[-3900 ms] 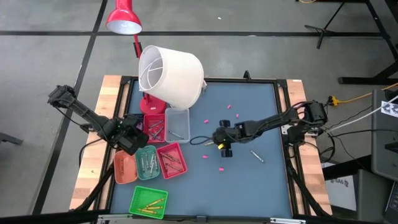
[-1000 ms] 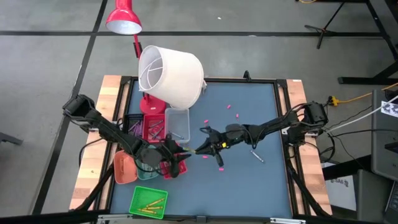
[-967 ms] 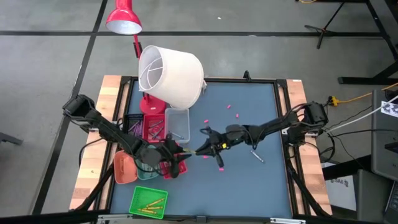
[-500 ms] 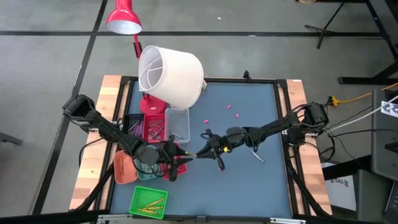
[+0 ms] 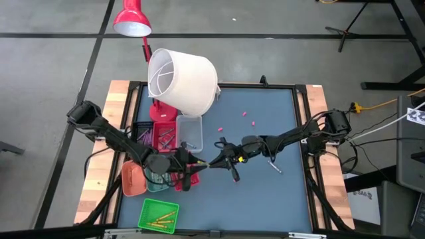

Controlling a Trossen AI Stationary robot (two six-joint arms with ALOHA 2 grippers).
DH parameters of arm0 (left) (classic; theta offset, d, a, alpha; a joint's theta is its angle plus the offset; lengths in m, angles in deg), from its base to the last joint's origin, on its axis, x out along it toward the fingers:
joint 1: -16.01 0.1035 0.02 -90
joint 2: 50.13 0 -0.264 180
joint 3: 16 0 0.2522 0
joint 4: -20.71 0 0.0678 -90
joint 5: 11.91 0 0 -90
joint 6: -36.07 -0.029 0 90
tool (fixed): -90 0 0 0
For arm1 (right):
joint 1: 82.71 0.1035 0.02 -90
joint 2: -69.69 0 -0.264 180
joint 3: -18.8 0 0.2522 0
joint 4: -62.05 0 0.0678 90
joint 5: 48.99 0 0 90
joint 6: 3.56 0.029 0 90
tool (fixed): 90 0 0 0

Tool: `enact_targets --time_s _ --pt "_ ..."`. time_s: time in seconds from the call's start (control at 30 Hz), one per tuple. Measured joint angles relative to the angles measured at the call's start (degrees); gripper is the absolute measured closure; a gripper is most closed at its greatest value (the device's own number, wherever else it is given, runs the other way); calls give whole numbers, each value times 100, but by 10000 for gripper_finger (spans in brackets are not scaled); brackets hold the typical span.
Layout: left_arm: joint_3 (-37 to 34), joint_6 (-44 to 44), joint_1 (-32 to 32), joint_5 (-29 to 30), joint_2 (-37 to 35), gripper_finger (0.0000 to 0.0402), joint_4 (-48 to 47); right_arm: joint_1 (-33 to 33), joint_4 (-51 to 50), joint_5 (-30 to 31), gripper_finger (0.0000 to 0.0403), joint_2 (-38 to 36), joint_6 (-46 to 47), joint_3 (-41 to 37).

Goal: Sort crayons
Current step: Put the yellow crayon into the green bin

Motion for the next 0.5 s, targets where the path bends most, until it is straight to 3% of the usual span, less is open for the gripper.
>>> enact_targets --time_s 0.33,0.5 --pt "0 -4 93 7 -1 315 220 0 -2 2 379 0 0 0" --pt "0 -6 93 4 -1 336 219 0 -2 2 379 0 0 0"
